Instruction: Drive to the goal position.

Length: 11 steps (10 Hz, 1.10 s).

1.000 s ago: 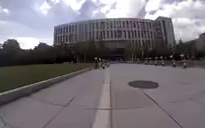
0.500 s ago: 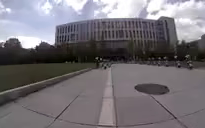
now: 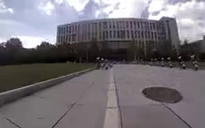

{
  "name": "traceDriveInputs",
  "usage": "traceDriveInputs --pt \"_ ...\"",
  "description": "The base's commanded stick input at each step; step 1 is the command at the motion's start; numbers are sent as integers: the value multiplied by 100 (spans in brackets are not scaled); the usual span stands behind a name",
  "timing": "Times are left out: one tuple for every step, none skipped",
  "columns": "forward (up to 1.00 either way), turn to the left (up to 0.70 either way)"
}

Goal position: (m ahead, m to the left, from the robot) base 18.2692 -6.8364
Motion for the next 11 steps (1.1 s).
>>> traceDriveInputs --pt "70 0" --pt "70 0" --pt "70 -8" --pt "70 -31" --pt "70 -33" --pt "70 -24" --pt "70 -15" --pt "70 -4" --pt "70 0" --pt "70 0" --pt "70 0"
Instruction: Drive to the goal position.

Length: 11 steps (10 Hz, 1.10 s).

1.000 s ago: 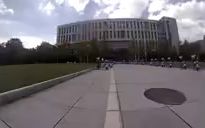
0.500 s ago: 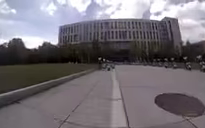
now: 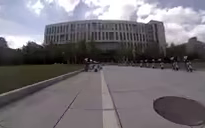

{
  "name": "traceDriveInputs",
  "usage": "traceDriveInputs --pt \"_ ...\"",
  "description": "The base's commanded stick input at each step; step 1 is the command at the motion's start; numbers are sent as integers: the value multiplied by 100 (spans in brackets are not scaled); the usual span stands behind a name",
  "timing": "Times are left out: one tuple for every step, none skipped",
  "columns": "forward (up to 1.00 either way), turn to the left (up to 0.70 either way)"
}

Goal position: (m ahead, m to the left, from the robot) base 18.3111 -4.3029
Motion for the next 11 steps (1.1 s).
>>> traceDriveInputs --pt "70 0" --pt "70 0" --pt "70 0" --pt "70 0" --pt "70 0" --pt "70 0" --pt "70 0" --pt "70 0" --pt "70 0" --pt "70 0" --pt "70 0"
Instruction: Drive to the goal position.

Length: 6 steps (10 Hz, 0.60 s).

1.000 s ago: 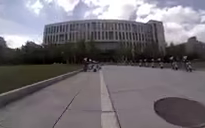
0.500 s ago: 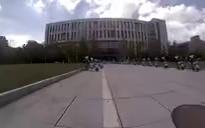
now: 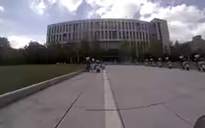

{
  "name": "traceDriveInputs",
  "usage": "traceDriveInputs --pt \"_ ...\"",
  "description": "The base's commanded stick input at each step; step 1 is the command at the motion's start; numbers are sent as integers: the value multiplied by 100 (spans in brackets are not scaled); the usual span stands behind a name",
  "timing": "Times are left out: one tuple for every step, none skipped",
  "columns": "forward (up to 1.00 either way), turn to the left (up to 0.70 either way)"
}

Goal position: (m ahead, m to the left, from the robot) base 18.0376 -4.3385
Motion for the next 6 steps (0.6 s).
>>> traceDriveInputs --pt "70 0" --pt "70 0" --pt "70 0" --pt "70 0" --pt "70 -1" --pt "70 -30"
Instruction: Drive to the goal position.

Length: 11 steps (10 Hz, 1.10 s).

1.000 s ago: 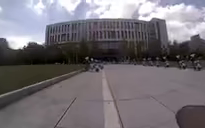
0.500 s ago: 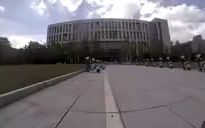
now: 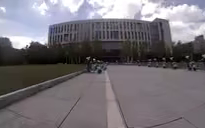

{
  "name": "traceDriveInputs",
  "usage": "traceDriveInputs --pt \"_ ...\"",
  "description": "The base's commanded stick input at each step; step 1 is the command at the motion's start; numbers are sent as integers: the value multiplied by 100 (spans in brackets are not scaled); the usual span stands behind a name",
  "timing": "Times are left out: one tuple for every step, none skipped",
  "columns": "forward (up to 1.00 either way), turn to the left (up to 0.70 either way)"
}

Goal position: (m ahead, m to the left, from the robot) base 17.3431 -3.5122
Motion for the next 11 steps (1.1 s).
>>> traceDriveInputs --pt "70 -12" --pt "70 0" --pt "70 0" --pt "70 0" --pt "70 -4" --pt "70 -13" --pt "70 -21" --pt "70 -29" --pt "70 -27" --pt "70 -7" --pt "70 0"
